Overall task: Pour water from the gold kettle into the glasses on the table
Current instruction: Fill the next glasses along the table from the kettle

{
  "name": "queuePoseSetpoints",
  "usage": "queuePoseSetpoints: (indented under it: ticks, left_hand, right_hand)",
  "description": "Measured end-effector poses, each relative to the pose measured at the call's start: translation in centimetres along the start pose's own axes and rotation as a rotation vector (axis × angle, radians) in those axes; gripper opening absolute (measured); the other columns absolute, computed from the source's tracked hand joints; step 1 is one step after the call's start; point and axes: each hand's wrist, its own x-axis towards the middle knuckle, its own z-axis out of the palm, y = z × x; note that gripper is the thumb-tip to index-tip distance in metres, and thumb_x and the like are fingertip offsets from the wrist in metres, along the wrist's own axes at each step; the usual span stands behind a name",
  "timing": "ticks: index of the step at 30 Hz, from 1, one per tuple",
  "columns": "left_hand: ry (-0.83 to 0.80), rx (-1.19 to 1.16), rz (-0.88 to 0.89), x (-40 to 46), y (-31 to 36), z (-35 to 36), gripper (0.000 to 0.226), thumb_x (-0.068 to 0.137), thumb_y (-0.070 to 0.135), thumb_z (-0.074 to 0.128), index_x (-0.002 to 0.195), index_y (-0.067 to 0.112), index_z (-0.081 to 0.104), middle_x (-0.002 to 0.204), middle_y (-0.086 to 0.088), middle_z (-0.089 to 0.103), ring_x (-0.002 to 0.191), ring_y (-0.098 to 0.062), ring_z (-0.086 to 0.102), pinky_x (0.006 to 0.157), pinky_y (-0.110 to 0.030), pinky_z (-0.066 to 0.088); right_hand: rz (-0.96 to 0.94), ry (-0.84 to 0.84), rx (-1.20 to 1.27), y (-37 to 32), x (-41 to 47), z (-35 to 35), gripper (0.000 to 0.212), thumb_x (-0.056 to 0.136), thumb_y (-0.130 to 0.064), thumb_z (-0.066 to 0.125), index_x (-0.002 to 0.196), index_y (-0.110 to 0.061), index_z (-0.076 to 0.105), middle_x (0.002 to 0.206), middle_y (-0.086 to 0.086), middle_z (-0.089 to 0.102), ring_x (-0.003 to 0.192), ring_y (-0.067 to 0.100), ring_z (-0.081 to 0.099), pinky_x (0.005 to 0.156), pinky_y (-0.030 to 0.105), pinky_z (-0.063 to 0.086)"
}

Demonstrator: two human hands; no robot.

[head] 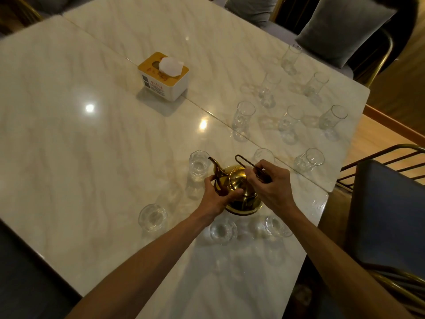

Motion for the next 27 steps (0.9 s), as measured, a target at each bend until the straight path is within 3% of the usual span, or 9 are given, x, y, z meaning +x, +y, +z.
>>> queuePoseSetpoints:
  ticks: [6,11,18,24,27]
  left_hand:
    - [-0.011,0.02,0.054,-0.6,1.1,0.2,0.098,0.07,0.028,0.091,0.143,0.027,0.026,0.137,-0.007,0.055,0.117,-0.017,0.059,0.091,-0.026,0.052]
    - [0.013,0.052,0.136,-2.3,3.3,1.1,0.11,0.055,0.048,0.092,0.143,0.03,0.028,0.13,0.004,0.054,0.118,-0.017,0.058,0.095,-0.03,0.051]
    - [0.044,0.045,0.264,-5.1,6.8,3.7,0.092,0.068,0.026,0.091,0.14,0.03,0.035,0.127,0.005,0.055,0.122,-0.021,0.059,0.102,-0.04,0.054]
    - [0.051,0.007,0.335,-7.3,7.9,7.6,0.092,0.061,0.036,0.09,0.136,0.034,0.039,0.132,0.003,0.054,0.123,-0.022,0.058,0.101,-0.043,0.055]
    - [0.068,-0.009,0.346,-8.1,7.9,10.2,0.085,0.066,0.029,0.091,0.134,0.034,0.04,0.129,0.006,0.055,0.123,-0.021,0.058,0.101,-0.043,0.055]
  right_hand:
    - [-0.052,0.041,0.011,-1.1,-0.4,-0.9,0.025,0.09,-0.03,0.068,0.077,-0.009,0.063,0.064,-0.012,0.059,0.06,0.008,0.062,0.058,0.012,0.047]
    - [-0.083,0.116,0.026,-2.8,-1.0,-2.6,0.025,0.09,-0.033,0.067,0.078,-0.012,0.062,0.064,-0.011,0.058,0.06,0.006,0.06,0.058,0.012,0.046]
    - [-0.142,0.218,0.088,-5.9,-1.7,-6.1,0.023,0.09,-0.022,0.07,0.076,-0.006,0.063,0.061,-0.012,0.054,0.055,0.0,0.057,0.054,0.008,0.041]
    - [-0.222,0.242,0.105,-6.4,-2.4,-10.3,0.025,0.091,-0.019,0.071,0.075,-0.001,0.063,0.061,-0.012,0.052,0.054,0.0,0.055,0.054,0.008,0.039]
    - [-0.264,0.246,0.128,-5.6,-2.9,-12.7,0.033,0.091,-0.03,0.069,0.078,0.0,0.065,0.061,-0.008,0.055,0.053,0.003,0.055,0.054,0.009,0.039]
